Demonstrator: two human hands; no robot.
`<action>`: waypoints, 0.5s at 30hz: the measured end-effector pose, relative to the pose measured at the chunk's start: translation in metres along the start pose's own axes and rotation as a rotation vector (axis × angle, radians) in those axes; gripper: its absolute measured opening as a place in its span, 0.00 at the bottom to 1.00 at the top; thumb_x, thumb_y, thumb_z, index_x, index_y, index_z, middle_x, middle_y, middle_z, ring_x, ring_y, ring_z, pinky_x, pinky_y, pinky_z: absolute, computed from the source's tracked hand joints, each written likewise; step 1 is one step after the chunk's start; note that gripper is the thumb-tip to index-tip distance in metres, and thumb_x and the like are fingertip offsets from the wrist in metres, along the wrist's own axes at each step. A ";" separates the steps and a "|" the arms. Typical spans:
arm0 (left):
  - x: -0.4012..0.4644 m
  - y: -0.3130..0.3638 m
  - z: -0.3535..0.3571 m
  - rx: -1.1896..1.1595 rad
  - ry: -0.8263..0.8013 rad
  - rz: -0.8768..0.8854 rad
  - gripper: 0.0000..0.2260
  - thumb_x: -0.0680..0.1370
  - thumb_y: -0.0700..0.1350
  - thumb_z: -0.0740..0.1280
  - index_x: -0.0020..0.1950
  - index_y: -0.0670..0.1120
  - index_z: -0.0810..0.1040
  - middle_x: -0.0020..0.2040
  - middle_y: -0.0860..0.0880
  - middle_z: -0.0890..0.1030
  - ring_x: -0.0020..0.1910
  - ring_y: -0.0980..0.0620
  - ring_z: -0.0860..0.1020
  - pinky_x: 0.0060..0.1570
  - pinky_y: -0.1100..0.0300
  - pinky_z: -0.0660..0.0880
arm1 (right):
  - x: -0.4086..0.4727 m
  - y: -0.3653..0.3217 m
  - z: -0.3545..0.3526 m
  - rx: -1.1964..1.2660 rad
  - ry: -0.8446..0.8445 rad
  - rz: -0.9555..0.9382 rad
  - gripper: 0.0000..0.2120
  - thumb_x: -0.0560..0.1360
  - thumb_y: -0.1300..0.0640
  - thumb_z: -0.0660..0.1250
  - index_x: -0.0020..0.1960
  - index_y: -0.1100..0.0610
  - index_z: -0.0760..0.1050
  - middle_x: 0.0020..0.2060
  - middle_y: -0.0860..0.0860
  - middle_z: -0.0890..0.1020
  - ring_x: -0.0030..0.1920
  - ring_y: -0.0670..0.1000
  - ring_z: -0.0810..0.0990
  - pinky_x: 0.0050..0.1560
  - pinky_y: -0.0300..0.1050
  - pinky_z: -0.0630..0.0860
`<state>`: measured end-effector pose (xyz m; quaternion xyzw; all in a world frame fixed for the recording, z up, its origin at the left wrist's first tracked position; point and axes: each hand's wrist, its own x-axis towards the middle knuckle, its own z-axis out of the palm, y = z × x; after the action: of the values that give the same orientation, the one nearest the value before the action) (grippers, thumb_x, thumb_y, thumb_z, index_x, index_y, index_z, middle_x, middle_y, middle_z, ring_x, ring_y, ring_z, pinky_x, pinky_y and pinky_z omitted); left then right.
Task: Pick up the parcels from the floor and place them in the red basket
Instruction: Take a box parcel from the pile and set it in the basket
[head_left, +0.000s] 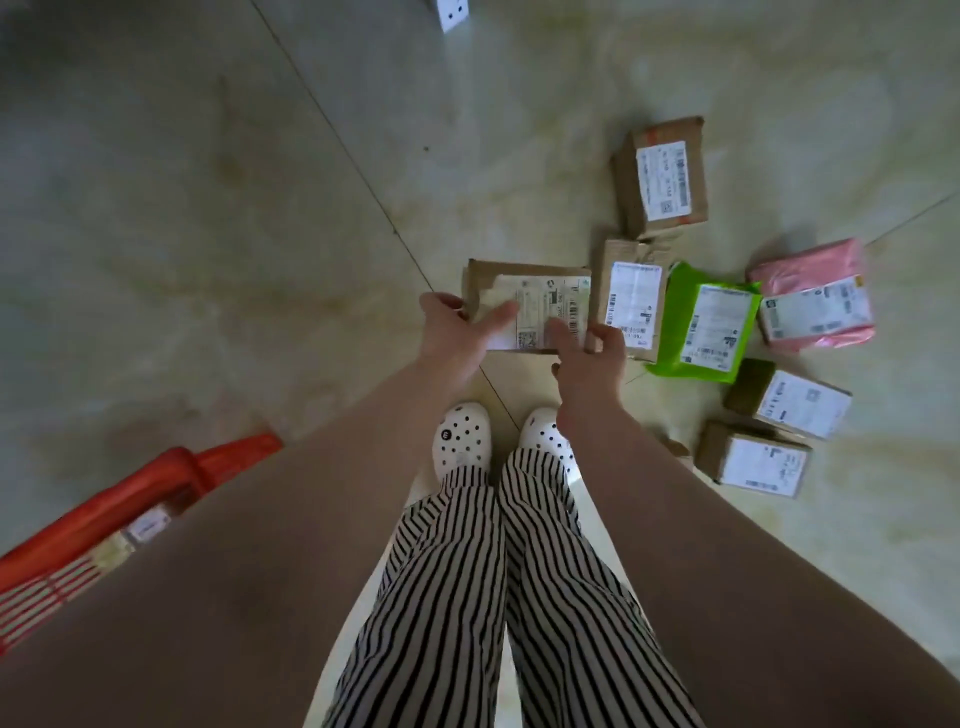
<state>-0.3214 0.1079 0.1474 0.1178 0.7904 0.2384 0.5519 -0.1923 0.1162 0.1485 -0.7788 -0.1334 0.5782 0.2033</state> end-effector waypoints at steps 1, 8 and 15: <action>-0.019 0.006 -0.012 -0.051 0.000 -0.022 0.30 0.70 0.52 0.77 0.60 0.45 0.61 0.46 0.52 0.73 0.44 0.53 0.75 0.40 0.63 0.71 | -0.021 -0.006 -0.002 0.026 -0.022 -0.015 0.17 0.73 0.54 0.74 0.56 0.52 0.69 0.44 0.47 0.80 0.42 0.47 0.78 0.45 0.44 0.75; -0.128 0.003 -0.078 -0.202 0.131 -0.038 0.43 0.68 0.52 0.78 0.73 0.48 0.53 0.52 0.49 0.73 0.43 0.56 0.75 0.50 0.55 0.73 | -0.137 -0.009 -0.008 -0.015 -0.283 0.002 0.33 0.74 0.52 0.73 0.74 0.53 0.62 0.60 0.51 0.77 0.52 0.47 0.77 0.62 0.52 0.76; -0.233 -0.063 -0.101 -0.665 0.172 -0.186 0.37 0.71 0.51 0.75 0.73 0.49 0.56 0.61 0.43 0.77 0.50 0.48 0.81 0.47 0.54 0.81 | -0.213 0.024 -0.023 -0.184 -0.501 0.043 0.30 0.74 0.46 0.71 0.72 0.54 0.68 0.61 0.52 0.81 0.62 0.54 0.79 0.63 0.55 0.76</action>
<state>-0.3254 -0.0761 0.3338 -0.1612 0.7203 0.4405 0.5109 -0.2339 -0.0028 0.3231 -0.6293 -0.2147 0.7426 0.0800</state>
